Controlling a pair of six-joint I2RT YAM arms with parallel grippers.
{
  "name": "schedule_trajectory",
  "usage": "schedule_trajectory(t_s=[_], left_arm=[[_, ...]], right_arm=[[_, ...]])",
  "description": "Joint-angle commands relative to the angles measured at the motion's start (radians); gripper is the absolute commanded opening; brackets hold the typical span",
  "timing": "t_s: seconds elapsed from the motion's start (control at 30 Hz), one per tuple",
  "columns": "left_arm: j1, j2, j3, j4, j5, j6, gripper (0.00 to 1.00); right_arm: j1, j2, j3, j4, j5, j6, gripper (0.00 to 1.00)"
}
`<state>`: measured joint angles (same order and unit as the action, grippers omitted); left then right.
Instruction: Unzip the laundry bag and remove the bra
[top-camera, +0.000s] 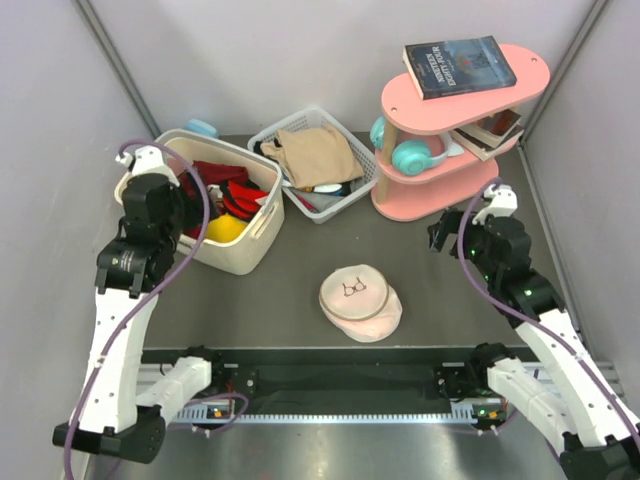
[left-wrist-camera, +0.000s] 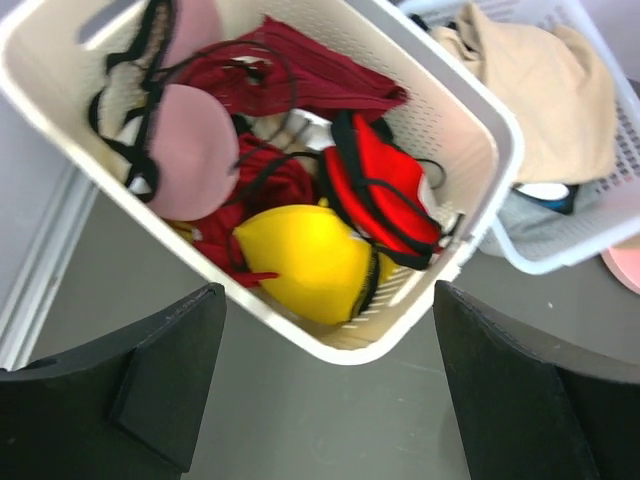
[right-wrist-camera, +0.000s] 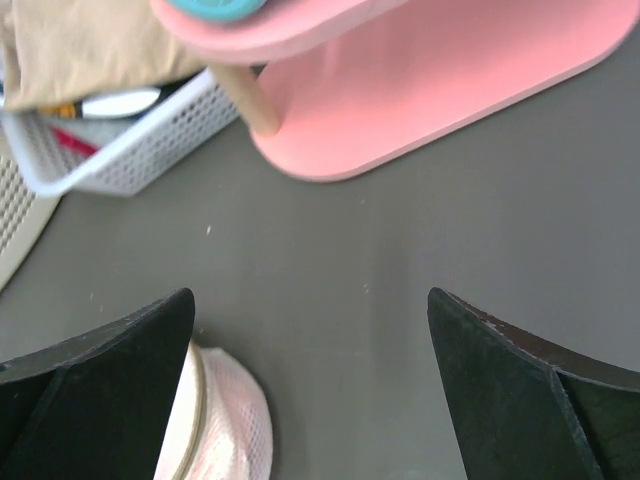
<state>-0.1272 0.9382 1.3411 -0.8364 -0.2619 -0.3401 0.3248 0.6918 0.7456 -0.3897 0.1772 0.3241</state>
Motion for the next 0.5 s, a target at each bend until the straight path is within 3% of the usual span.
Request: schedule_trajectory(t_s=[0.0, 0.1, 0.3, 0.4, 0.47], left_arm=[[-0.163, 0.022, 0.009, 0.086, -0.086, -0.04, 0.89], [-0.367, 0.077, 0.032, 0.086, -0.236, -0.059, 0.89], [-0.713, 0.235, 0.058, 0.137, -0.358, -0.173, 0.89], [-0.847, 0.309, 0.043, 0.169, -0.35, -0.258, 0.91], [-0.871, 0.344, -0.005, 0.194, -0.242, -0.328, 0.91]], right_arm=[[-0.003, 0.043, -0.011, 0.043, -0.165, -0.02, 0.99], [0.0, 0.063, -0.034, 0.066, -0.257, -0.017, 0.98], [0.043, 0.13, -0.061, 0.071, -0.337, -0.019, 0.98], [0.071, 0.164, -0.078, 0.086, -0.346, -0.011, 0.98], [0.083, 0.181, -0.092, 0.1, -0.351, 0.003, 0.98]])
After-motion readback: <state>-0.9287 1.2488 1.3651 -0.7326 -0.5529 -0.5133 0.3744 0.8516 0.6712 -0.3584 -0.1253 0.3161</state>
